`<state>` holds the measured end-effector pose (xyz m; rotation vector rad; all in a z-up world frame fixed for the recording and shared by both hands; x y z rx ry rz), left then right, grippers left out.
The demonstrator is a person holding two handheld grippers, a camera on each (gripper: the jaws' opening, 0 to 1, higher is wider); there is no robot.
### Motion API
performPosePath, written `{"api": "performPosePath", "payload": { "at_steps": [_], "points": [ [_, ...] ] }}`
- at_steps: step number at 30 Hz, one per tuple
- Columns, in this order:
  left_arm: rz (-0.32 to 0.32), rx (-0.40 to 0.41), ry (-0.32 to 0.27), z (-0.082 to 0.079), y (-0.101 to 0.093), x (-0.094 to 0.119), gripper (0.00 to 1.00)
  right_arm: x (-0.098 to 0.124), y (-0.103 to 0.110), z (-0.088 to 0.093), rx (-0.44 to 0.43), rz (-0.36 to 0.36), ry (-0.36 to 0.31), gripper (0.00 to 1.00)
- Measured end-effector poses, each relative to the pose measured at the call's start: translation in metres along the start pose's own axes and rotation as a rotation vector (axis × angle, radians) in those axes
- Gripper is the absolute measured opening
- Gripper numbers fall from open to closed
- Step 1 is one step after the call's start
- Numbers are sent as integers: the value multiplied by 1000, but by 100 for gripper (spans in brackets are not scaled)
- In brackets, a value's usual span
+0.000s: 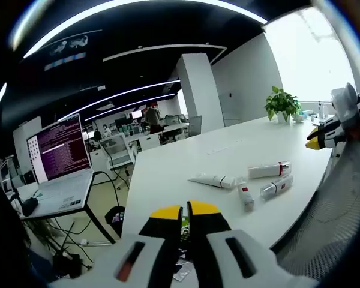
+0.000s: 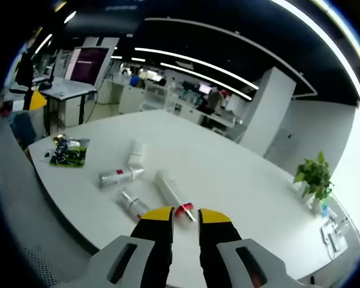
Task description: Arrange the skincare products in the storage area until every visible bottle or jar stands upright without overlapping.
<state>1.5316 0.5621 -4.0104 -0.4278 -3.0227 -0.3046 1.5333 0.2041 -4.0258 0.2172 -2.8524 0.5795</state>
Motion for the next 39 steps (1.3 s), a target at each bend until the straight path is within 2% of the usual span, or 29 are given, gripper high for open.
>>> {"api": "performPosePath", "payload": {
  "at_steps": [2,5,11,13,19,23,28,34,37,39],
  "points": [
    [10,6,3,1,-1,0,11,0,3,-7,-13,-17,-60,18],
    [11,5,2,1,-1,0,16,0,5,-10,-17,-29,-84,24],
    [2,12,-3,1,-1,0,22,-2,4,-6,-7,-34,-67,26],
    [9,14,-2,1,-2,0,24,-1,3,-8,-15,-32,-89,28],
    [28,11,7,2,-5,-1,32,0,-1,-9,33,6,-108,34],
    [42,11,22,3,-7,-2,38,-1,-1,-7,23,3,-87,37],
    [38,-9,48,6,-6,-2,34,-2,2,-5,42,-13,-65,36],
    [64,-3,84,8,-7,-4,32,-3,-2,-2,45,10,-36,35],
    [113,10,129,13,-11,-6,31,-4,-4,2,25,16,-5,35],
    [131,-20,147,15,-13,-6,30,-3,-3,1,50,21,-5,35]
  ]
}}
Point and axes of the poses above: the point that each gripper's makers call its tool centre point, and the gripper's own axes: x roughly backward along the fingers, y roughly to its left, z roughly out of its underside, the point moved 6 cm from there along x, roughly backward along the fingers, and after that the axes turned 7 degrees about -y, right-handed, at the moved point
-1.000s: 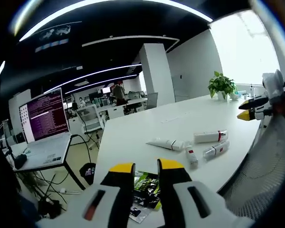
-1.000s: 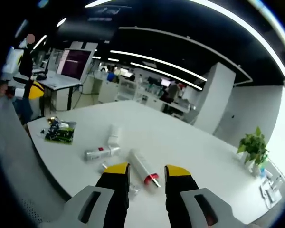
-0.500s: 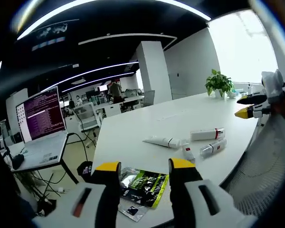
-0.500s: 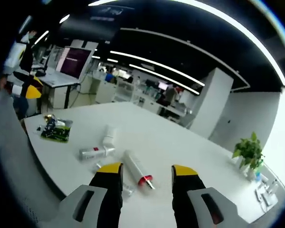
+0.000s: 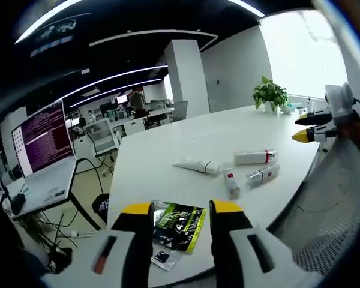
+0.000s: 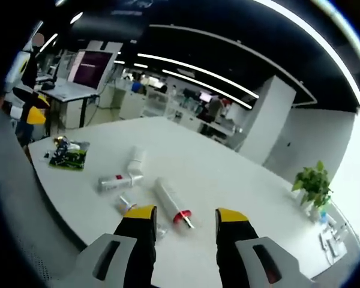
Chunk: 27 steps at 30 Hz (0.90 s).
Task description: Arrange the skincare products in the storage area until every visible bottle or jar stands upright without overlapping.
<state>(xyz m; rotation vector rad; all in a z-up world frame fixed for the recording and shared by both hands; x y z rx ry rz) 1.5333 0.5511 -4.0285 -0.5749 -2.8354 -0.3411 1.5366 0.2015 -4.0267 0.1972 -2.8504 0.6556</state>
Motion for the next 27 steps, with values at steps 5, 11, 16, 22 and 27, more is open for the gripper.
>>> {"api": "performPosePath", "payload": {
  "at_steps": [5,11,16,22,27],
  "points": [
    [-1,-36,-12,-3,5,1,28,2,-3,0,-10,18,-4,35],
    [-53,-51,-68,-12,24,-1,26,1,-3,2,11,9,5,33],
    [-100,-56,-148,-18,26,2,25,3,-6,1,-9,25,-8,29],
    [-197,10,-183,-17,39,10,22,3,-4,0,-15,7,-14,25],
    [-237,49,-189,-17,41,14,17,3,-3,-1,-34,0,-22,24]
  ]
}}
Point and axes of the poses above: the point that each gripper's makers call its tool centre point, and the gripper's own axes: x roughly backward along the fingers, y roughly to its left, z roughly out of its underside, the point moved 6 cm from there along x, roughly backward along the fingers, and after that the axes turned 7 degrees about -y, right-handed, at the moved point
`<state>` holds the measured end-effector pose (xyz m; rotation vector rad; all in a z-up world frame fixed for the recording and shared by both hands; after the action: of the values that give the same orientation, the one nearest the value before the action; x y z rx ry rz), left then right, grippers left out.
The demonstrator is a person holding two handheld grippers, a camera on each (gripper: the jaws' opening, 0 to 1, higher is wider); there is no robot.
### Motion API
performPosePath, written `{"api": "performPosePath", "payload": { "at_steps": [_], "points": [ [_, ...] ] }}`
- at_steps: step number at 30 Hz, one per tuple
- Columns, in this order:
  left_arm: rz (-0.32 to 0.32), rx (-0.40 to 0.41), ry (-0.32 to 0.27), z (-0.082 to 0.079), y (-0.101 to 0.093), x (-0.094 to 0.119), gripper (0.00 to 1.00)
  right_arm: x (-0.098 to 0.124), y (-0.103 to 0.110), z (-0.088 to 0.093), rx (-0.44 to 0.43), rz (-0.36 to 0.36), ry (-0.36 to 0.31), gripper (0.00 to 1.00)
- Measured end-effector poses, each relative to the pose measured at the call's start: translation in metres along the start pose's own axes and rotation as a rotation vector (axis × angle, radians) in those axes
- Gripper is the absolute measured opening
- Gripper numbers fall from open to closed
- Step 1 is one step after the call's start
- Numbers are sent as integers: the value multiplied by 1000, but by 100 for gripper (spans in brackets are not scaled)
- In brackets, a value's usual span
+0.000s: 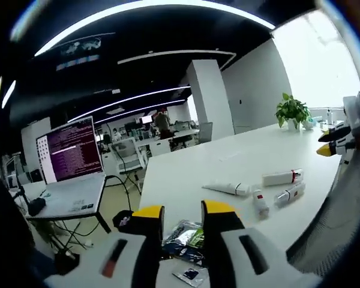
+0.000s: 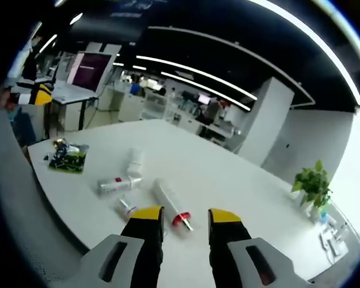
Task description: Arrange the skincare products in the storage area until every visible bottle or jar stands upright without overlapping.
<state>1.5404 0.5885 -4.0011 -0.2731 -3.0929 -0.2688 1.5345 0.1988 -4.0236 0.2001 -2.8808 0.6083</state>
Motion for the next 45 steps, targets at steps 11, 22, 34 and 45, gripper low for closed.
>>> {"api": "performPosePath", "payload": {
  "at_steps": [11,22,34,45],
  "points": [
    [27,52,34,1,-11,-2,11,2,-11,11,-24,53,56,11],
    [5,79,49,3,-8,-2,10,0,-7,13,-2,18,88,5],
    [31,93,64,6,-9,-4,10,0,-8,13,-35,19,76,11],
    [32,84,70,7,-8,-5,8,-1,-6,12,-24,-6,71,11]
  ]
}}
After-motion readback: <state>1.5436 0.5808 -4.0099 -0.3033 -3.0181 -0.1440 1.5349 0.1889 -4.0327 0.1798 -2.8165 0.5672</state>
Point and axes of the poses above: the point that each gripper's makers call its tool centre point, and the gripper's own axes: x roughly backward along the fingers, y roughly to its left, z roughly out of its underside, the point moved 6 cm from there along x, roughly backward along the fingers, and after that the axes turned 7 degrees about -y, right-handed, at the moved point
